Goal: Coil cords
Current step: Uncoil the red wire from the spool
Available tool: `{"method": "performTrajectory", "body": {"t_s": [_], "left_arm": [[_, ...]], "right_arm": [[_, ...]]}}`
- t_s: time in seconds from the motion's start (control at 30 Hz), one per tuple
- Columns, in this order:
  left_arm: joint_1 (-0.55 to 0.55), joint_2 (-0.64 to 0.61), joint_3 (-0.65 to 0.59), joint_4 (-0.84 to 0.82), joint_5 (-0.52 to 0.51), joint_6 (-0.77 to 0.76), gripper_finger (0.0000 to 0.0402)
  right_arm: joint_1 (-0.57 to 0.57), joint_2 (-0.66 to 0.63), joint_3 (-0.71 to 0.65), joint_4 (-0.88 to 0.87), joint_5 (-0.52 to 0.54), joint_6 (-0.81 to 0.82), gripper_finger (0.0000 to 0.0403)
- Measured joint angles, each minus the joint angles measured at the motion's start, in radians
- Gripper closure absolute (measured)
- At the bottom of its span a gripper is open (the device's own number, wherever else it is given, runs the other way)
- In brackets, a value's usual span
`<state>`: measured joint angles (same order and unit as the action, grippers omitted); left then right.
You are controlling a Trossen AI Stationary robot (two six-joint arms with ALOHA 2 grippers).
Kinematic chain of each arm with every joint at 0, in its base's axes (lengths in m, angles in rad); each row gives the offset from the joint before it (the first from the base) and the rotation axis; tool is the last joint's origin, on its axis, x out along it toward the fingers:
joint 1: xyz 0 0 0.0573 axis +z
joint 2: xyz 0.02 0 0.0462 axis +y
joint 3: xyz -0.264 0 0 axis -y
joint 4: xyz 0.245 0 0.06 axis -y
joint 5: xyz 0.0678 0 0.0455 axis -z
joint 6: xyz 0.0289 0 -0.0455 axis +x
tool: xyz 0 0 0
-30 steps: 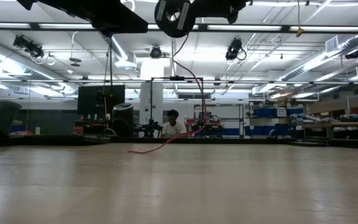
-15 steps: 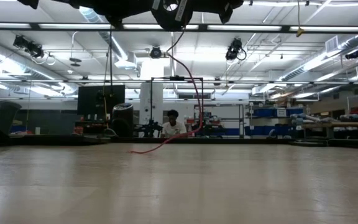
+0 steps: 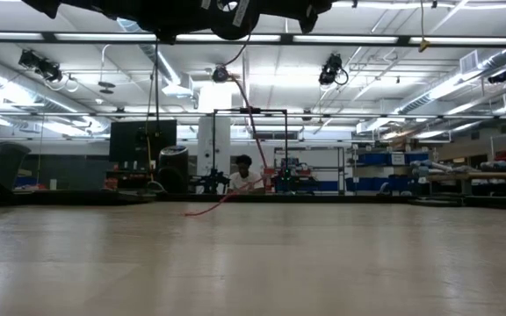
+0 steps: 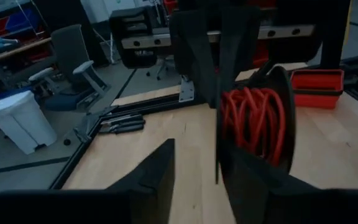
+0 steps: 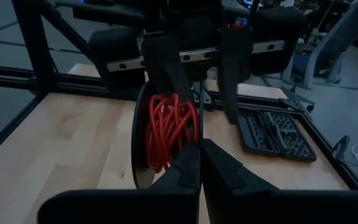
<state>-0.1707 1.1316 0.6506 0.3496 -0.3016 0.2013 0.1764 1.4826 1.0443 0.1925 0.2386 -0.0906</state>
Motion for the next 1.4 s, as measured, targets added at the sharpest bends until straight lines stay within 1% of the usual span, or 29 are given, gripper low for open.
{"method": "performTrajectory", "body": {"t_s": [0.13,0.23,0.37,0.53,0.6,0.63,0.73,0.87,1.03,1.17,1.33,1.4], "left_arm": [[0.000,0.000,0.000,-0.004,0.022,0.009,0.0378],[0.000,0.000,0.000,-0.016,0.027,0.008,0.0395],[0.000,-0.003,0.000,-0.020,-0.014,0.003,0.0399],[0.000,-0.007,0.002,-0.023,-0.098,-0.018,0.0400],[0.001,-0.007,0.002,-0.027,-0.136,-0.023,0.0400],[0.001,-0.007,0.002,-0.031,-0.158,-0.023,0.0400],[0.001,-0.007,0.002,-0.029,-0.208,-0.034,0.0401],[0.001,-0.007,0.002,-0.024,-0.233,-0.064,0.0401],[0.001,-0.008,0.002,-0.024,-0.244,-0.075,0.0401],[0.001,-0.008,0.002,-0.018,-0.244,-0.076,0.0401],[0.001,-0.008,0.002,-0.019,-0.243,-0.076,0.0401],[0.001,-0.008,0.002,-0.019,-0.243,-0.076,0.0401]], "right_arm": [[-0.001,0.001,0.000,0.005,0.002,0.000,0.0401],[-0.001,0.002,0.000,0.005,0.001,0.016,0.0392],[-0.001,0.003,0.000,-0.004,0.030,0.052,0.0368],[0.031,-0.047,0.000,-0.040,0.184,0.056,0.0347],[0.045,-0.065,0.001,-0.040,0.227,0.076,0.0345],[0.049,-0.070,0.001,-0.050,0.231,0.093,0.0345],[0.053,-0.069,0.001,-0.107,0.219,0.126,0.0347],[0.053,-0.026,0.001,-0.170,0.210,0.174,0.0346],[0.045,0.028,0.001,-0.169,0.176,0.193,0.0347],[0.024,0.074,0.001,-0.172,0.175,0.193,0.0348],[0.001,0.126,0.000,-0.167,0.146,0.204,0.0346],[-0.005,0.139,0.001,-0.156,0.119,0.205,0.0347]]}}
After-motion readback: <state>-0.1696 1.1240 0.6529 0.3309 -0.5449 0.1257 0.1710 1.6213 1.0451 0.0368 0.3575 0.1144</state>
